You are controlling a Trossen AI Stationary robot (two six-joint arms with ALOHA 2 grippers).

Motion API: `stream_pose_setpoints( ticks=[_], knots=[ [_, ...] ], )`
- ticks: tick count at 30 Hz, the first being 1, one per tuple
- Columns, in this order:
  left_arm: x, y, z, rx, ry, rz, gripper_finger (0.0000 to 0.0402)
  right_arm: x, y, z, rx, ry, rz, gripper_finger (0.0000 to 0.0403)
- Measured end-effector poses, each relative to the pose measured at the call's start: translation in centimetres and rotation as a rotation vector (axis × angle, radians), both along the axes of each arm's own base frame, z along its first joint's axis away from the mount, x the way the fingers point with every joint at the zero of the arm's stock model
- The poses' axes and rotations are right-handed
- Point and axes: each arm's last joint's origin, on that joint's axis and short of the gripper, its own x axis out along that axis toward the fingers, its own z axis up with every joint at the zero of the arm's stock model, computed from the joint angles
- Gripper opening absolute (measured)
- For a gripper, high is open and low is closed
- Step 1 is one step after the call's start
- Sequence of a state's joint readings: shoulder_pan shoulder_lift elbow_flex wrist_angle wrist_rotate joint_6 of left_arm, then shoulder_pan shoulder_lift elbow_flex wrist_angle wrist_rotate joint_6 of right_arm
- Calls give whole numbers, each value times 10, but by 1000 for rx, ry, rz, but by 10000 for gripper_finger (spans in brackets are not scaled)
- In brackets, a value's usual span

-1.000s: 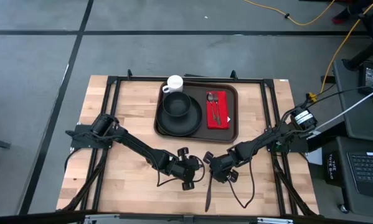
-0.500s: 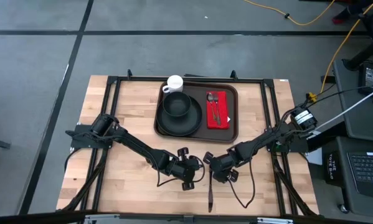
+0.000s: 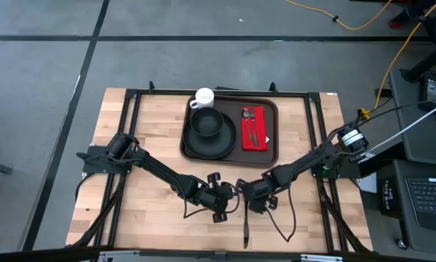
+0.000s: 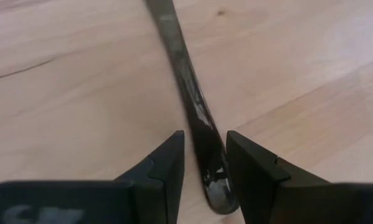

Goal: Set up tray
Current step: Put the black knife on the red napkin to the right of the black fork

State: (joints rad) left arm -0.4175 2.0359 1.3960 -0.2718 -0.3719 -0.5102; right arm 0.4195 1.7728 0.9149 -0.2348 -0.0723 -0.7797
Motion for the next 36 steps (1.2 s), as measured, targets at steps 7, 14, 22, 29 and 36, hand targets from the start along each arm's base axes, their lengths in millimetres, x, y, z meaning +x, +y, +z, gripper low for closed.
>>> stream_pose_setpoints(
  ticks=[7,14,22,29,36],
  knots=[
    [0,0,0,-1,1,-1,3,13,4,-3,-6,48,36,124],
    [-2,-4,0,-4,3,-14,3,21,-3,-8,48,165,-37,124],
    [-2,-5,0,-4,3,-17,3,23,-14,-13,136,268,-206,122],
    [-2,-5,0,-4,3,-17,3,25,-19,-13,181,311,-365,81],
    [-2,-5,0,-3,5,-17,3,27,-28,-13,241,365,-553,61]
  ],
)
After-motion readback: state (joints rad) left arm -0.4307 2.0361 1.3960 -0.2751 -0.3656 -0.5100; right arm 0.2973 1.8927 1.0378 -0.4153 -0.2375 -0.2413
